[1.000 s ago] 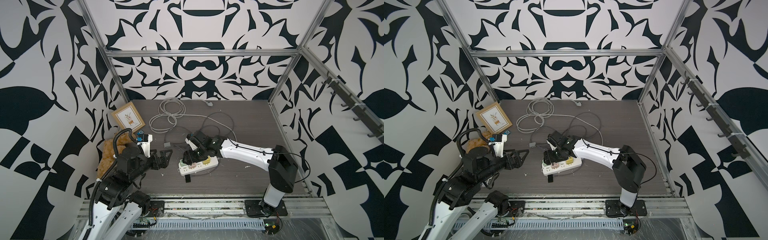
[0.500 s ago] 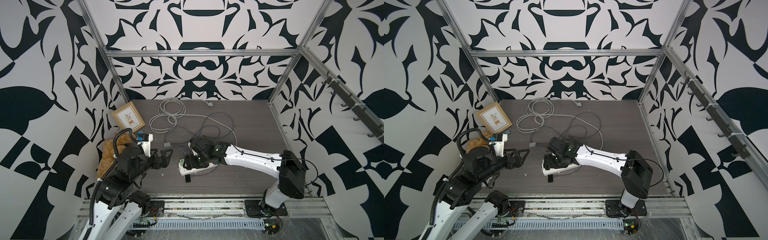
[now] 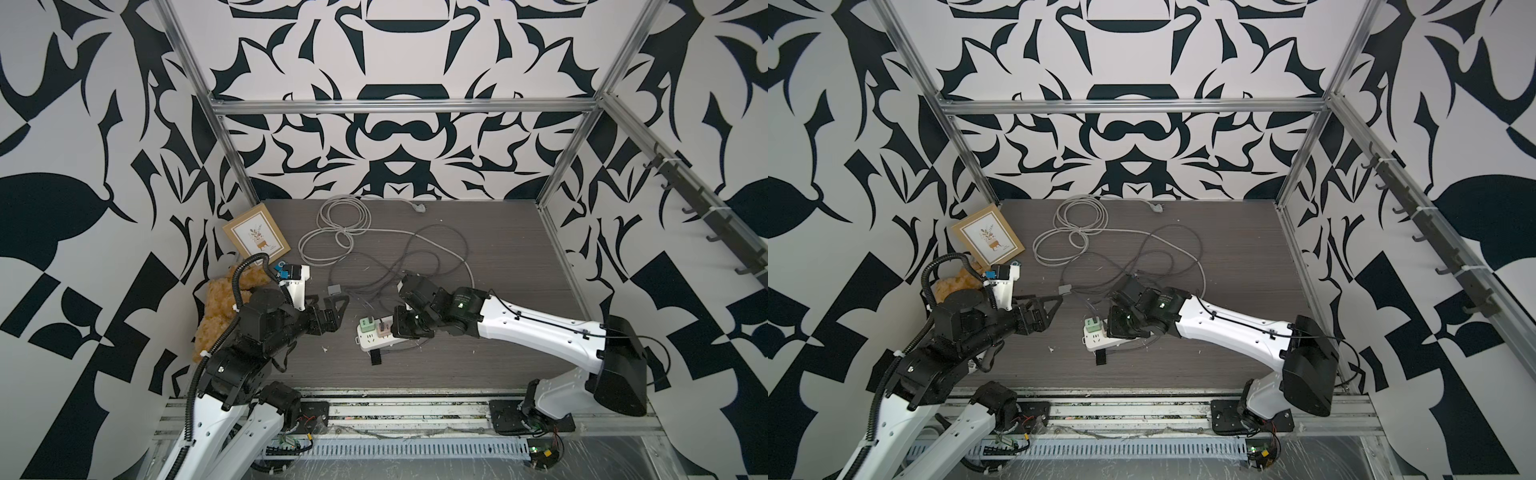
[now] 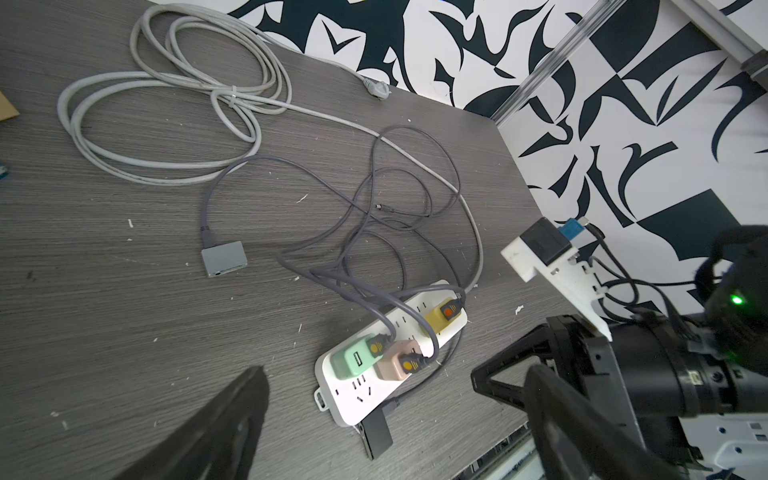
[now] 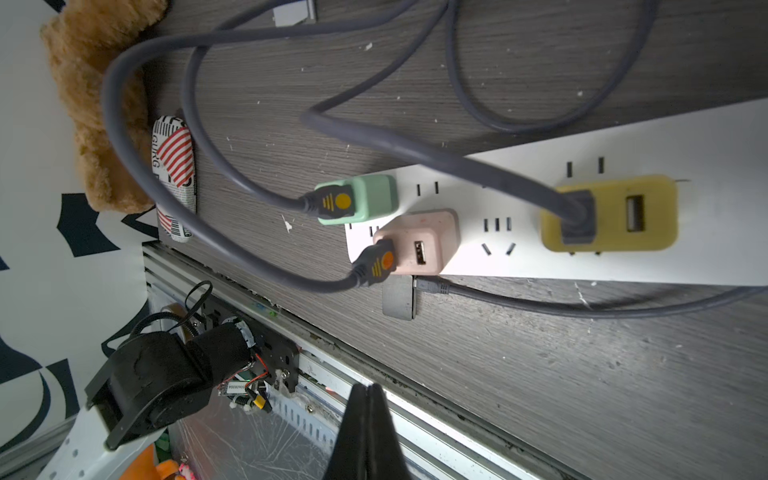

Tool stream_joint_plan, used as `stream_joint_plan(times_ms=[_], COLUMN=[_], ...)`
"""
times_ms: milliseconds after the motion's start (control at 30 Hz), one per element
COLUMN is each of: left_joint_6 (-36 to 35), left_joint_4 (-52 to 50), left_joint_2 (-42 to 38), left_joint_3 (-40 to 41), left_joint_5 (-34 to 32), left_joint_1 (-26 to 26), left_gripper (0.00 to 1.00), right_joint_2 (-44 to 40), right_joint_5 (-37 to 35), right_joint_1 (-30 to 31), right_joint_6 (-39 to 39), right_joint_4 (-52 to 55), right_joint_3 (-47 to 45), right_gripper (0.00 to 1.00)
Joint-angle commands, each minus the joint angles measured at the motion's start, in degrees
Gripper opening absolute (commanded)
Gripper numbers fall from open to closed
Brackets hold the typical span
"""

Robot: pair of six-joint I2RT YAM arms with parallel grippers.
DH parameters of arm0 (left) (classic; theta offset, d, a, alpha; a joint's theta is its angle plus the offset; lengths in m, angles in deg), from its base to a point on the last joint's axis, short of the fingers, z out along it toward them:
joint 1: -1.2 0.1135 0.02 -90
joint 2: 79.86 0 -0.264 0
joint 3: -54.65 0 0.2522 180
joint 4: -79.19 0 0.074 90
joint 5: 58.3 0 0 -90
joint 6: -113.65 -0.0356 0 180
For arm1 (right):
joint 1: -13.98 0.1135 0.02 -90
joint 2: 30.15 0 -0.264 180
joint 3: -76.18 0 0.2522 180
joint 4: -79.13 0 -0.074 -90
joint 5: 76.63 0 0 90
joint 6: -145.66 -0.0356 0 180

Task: Charge mp3
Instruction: Insert the plug into the socket.

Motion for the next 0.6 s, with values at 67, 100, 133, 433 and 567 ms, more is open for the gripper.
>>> stream_joint_plan(times_ms=[67,100,133,433,567], left_joint_6=[0.5,0.5,0.5,0.6,0.5], left_joint_4=[1.6,1.6,1.6,0.6,0.5], left_joint_2=[0.7,0.6,0.5,-0.6,-1.0], left_joint_3=[0.5,0.5,0.5,0.6,0.6], left_joint_5=[1.0,1.1,1.1,0.6,0.2], left_joint_1=[0.1,0.1,0.1,0.1,0.1], left_gripper=[0.99,0.99,0.99,1.0,0.99], right_joint_2=[3.8,4.3,4.8,8.6,9.9], right_joint_5=[-1.1,-1.1,-1.3,-0.1,0.4], right_joint_1=[-1.4,-1.6,-1.8,-3.0,-3.1], right_joint_6=[-1.9,-1.9,-1.9,-1.0,-0.8], right_joint_4=[1.1,1.0,1.0,-1.3,-1.6], right_joint_3=[2.3,2.5,2.7,5.1,5.9], right_gripper=[0.0,0.0,0.0,0.0,0.0])
